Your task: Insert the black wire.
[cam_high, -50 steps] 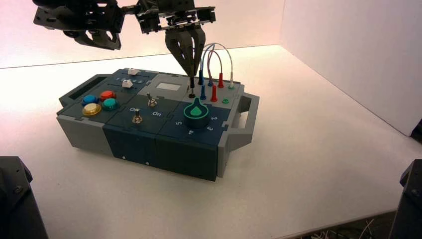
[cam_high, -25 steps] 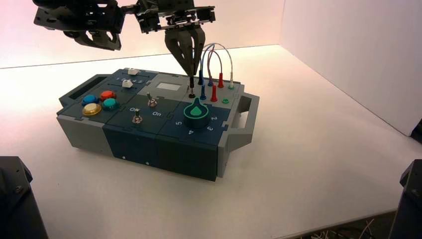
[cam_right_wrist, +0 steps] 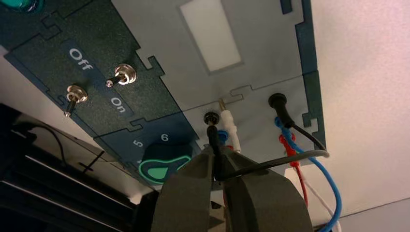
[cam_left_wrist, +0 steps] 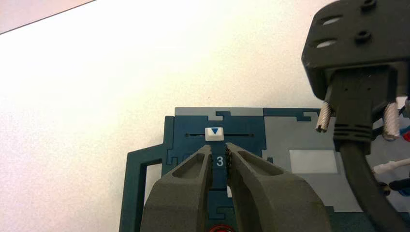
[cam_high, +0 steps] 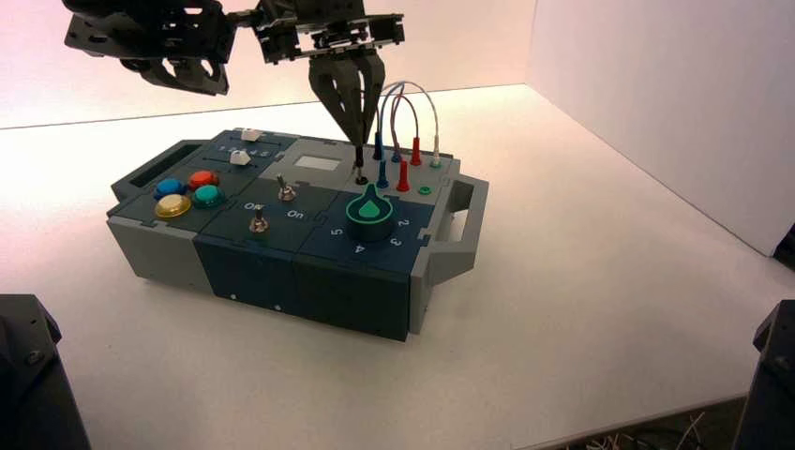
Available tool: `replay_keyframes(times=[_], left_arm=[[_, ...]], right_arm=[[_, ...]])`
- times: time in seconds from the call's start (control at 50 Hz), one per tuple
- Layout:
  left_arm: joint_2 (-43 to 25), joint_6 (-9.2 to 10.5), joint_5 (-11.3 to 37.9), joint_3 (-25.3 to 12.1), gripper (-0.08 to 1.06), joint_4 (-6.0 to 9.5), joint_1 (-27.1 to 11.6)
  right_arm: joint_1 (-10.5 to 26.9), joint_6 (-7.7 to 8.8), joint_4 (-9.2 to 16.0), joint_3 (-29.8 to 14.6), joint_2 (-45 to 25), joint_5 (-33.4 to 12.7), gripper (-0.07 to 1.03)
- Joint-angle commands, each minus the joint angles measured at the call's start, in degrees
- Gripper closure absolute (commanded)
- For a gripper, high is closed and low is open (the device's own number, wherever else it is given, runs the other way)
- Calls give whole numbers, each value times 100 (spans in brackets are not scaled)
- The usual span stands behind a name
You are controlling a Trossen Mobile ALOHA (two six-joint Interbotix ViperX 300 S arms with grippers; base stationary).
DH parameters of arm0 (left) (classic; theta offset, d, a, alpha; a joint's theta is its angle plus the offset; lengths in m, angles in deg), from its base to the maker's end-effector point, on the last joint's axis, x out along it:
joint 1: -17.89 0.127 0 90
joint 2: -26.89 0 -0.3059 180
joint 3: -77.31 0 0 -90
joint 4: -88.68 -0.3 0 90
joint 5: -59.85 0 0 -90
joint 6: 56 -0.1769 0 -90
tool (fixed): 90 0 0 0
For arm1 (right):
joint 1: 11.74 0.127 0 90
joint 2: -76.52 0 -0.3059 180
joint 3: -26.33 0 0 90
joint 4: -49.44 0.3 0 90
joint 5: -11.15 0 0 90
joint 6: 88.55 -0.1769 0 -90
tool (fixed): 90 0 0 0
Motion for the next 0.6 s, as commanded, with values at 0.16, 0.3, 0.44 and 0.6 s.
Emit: replay_keyframes(times=[0.16, 0.3, 0.44, 0.6], left_arm=[[-44, -18, -62, -185, 80, -9, -35], [-44, -18, -62, -185, 80, -9, -35], [-44, -18, -62, -185, 80, -9, -35], [-44, -18, -62, -185, 80, -9, -35]], right_arm=[[79, 0, 44, -97, 97, 18, 98], [79, 9, 35, -105, 114, 18, 98], [97, 0, 97, -26, 88, 26, 98], [158, -9, 141, 97, 26, 149, 98]])
